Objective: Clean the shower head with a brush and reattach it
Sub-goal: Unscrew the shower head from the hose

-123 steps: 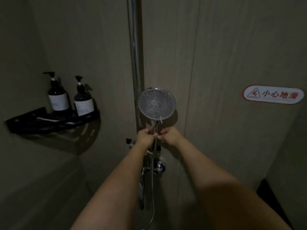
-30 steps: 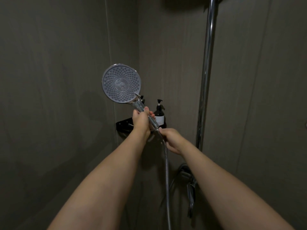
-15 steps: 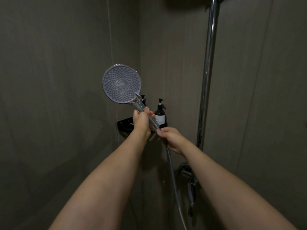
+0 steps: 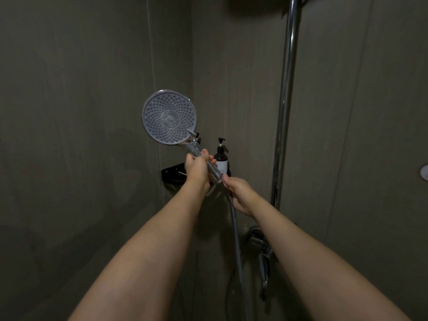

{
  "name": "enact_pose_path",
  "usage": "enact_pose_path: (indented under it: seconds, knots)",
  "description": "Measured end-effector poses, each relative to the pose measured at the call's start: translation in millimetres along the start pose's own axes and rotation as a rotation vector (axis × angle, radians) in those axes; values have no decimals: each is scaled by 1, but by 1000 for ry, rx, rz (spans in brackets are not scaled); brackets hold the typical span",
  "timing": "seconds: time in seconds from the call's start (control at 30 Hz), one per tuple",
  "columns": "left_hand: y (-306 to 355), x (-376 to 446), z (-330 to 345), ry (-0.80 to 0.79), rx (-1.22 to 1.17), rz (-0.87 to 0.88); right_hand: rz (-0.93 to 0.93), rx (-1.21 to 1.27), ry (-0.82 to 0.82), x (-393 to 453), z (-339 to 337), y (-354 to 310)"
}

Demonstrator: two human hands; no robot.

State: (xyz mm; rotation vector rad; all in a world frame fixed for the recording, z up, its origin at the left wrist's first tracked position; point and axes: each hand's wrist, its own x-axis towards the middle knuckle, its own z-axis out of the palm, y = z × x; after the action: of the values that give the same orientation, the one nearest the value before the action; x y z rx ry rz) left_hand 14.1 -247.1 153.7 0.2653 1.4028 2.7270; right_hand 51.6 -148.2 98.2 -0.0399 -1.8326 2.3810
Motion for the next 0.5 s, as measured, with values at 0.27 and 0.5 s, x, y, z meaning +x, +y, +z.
enact_pose_path:
  seconds: [0.27,0.5]
  knots:
    - [1,-2,1,-4,6,1,4,-34,14,-3,1,1]
    - [2,-5,3,-9,-5,0,-10,-28,-10,-6,0,-1]
